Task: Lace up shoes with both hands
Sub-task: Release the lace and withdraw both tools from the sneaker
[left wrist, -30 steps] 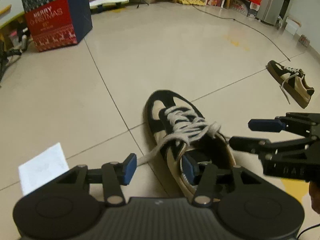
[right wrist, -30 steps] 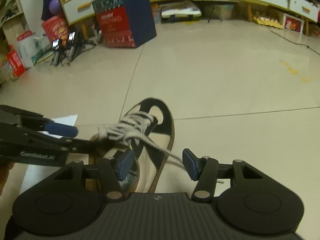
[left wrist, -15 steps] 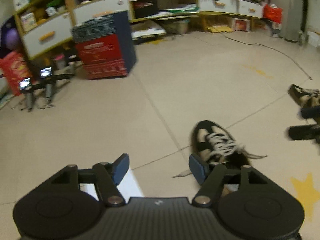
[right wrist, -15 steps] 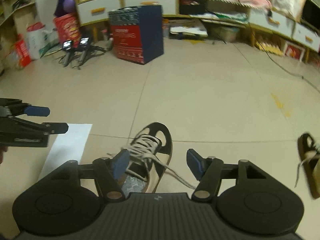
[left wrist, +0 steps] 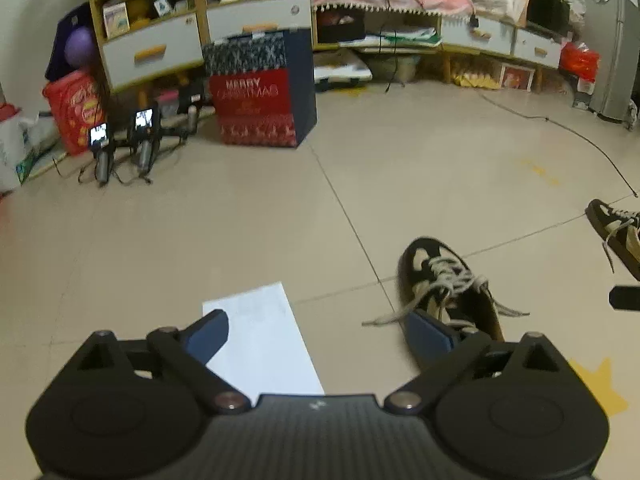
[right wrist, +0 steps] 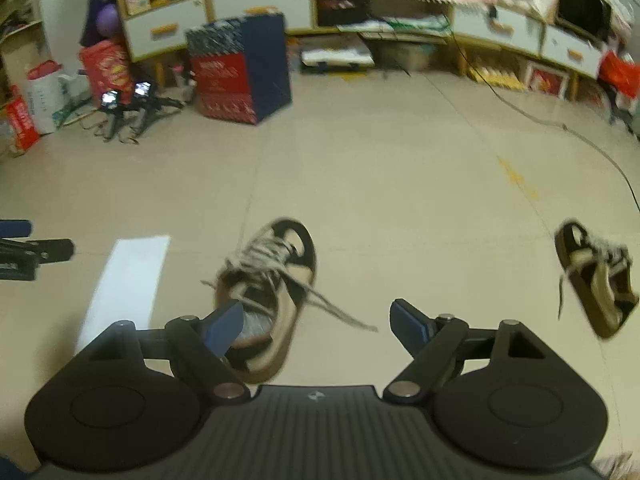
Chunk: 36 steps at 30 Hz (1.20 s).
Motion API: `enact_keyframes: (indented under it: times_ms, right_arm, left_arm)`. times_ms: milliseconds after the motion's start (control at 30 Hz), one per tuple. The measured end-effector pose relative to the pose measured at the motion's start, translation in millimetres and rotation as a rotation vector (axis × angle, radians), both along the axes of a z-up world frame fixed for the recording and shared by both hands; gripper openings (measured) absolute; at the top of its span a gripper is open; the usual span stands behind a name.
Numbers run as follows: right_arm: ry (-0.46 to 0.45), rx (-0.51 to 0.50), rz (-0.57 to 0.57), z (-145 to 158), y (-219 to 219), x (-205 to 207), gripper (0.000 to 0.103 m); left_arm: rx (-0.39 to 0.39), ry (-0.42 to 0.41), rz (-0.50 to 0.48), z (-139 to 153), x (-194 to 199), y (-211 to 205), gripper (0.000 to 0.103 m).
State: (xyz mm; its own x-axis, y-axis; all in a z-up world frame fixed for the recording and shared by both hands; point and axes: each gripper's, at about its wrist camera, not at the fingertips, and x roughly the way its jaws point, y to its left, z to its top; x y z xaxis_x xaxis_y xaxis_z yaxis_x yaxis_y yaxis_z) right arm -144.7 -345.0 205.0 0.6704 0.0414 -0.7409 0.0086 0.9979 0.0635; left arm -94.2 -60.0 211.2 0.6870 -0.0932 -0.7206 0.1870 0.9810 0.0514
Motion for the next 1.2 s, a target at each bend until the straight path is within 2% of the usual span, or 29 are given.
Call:
enact_keyframes:
  times_ms: [100, 200, 300, 467, 667, 767, 867, 900, 1033, 1200]
  right_arm:
    - [0.077, -0.005, -0.048, -27, -4, 8, 0.084]
    - [0.114, -0.006, -0.066, -57, -4, 17, 0.084]
    - [0.144, 0.0, -0.082, -88, -7, 29, 0.084]
    - [0.192, -0.004, -0.093, -141, -15, 50, 0.083]
    - [0.172, 0.028, -0.108, -173, -25, 75, 0.083]
    - [0.146, -0.023, -0.119, -184, -21, 88, 0.089]
    - [0.082, -0.048, -0.106, -190, -15, 95, 0.097]
    - [0.062, -0.048, -0.103, -192, -15, 97, 0.102]
    - [-0.011, -0.052, -0.113, -197, -21, 102, 0.103]
    - [-0.054, -0.057, -0.212, -198, -21, 117, 0.103]
  left_arm:
    - [-0.023, 0.02, 0.028, -18, 6, -1, 0.1]
    - [-0.044, 0.074, 0.043, -43, 17, -2, 0.1]
    - [-0.04, 0.105, 0.035, -71, 30, -5, 0.1]
    - [0.012, 0.148, 0.032, -115, 52, -9, 0.1]
    - [0.012, 0.141, 0.056, -145, 83, -13, 0.1]
    - [0.034, 0.128, 0.059, -158, 94, -18, 0.1]
    - [0.043, 0.124, 0.051, -168, 105, -21, 0.1]
    - [0.037, 0.123, 0.049, -171, 108, -21, 0.1]
    - [0.011, 0.133, 0.063, -187, 118, -17, 0.102]
    - [-0.025, 0.06, 0.078, -194, 120, -12, 0.103]
